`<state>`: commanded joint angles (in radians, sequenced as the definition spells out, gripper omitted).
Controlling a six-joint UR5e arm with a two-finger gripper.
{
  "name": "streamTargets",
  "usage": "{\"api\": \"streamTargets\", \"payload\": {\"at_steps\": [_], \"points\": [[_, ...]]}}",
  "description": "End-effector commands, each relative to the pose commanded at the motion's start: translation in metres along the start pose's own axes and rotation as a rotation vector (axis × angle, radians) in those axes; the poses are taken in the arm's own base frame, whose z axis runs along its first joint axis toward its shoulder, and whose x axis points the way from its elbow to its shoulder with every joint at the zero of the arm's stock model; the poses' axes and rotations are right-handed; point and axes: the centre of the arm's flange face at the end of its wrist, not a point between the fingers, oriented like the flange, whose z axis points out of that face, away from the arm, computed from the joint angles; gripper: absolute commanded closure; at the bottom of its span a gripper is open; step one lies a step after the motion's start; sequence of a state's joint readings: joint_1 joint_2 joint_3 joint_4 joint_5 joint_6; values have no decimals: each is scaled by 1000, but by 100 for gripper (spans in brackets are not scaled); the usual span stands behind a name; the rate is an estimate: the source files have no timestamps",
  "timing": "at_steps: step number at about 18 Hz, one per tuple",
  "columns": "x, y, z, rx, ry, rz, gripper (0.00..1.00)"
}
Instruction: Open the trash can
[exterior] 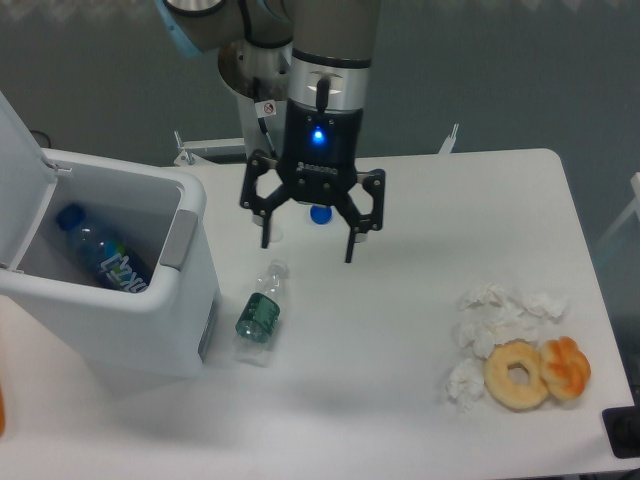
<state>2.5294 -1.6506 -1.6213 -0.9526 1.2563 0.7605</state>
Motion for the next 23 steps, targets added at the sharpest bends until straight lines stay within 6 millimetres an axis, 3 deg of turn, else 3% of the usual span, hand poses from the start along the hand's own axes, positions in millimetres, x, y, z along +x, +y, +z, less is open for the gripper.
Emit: {"api": "streamTargets", "payload": {"at_steps": [4,13,23], "points": [[-8,18,5,-54,-30,71,0],[-12,26,10,-159,-92,209,0],[-9,28,10,-170,-96,218,0]]}}
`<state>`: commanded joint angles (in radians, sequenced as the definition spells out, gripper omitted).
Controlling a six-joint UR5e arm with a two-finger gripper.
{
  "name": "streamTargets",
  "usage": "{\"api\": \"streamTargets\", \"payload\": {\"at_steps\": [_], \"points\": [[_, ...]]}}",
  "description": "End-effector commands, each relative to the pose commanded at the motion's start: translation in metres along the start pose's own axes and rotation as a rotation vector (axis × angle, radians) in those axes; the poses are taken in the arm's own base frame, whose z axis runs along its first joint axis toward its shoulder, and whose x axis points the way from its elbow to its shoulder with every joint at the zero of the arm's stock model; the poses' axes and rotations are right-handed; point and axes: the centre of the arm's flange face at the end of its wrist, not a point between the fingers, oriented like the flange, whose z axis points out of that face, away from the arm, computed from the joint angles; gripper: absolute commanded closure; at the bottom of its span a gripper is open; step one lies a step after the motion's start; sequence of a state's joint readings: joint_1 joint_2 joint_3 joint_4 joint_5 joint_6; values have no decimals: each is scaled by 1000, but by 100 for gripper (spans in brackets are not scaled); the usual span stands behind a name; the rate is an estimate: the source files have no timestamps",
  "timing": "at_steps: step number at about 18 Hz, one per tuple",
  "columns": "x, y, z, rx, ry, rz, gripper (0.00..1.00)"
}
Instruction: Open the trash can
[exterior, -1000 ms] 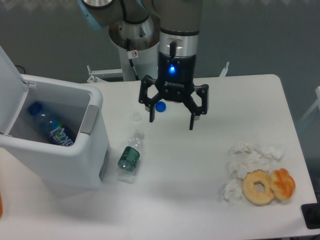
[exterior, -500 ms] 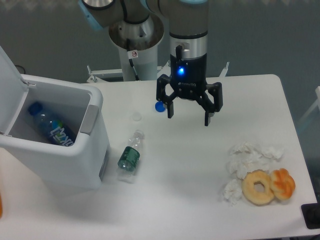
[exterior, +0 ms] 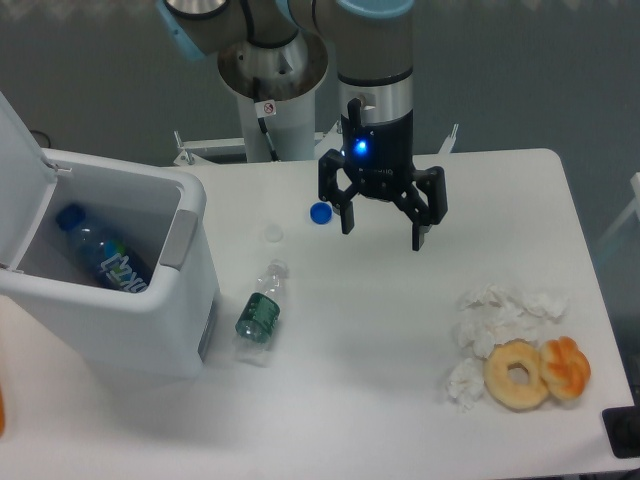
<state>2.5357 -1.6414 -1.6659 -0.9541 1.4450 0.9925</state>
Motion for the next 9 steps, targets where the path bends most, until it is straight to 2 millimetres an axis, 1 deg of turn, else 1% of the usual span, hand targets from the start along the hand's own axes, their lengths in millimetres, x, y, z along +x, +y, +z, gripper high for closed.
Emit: {"api": "streamTargets", "payload": {"at_steps": [3,9], "points": [[-1,0,0,2,-1,-1,0],[3,-2,-7,8,-9,3,0]]}}
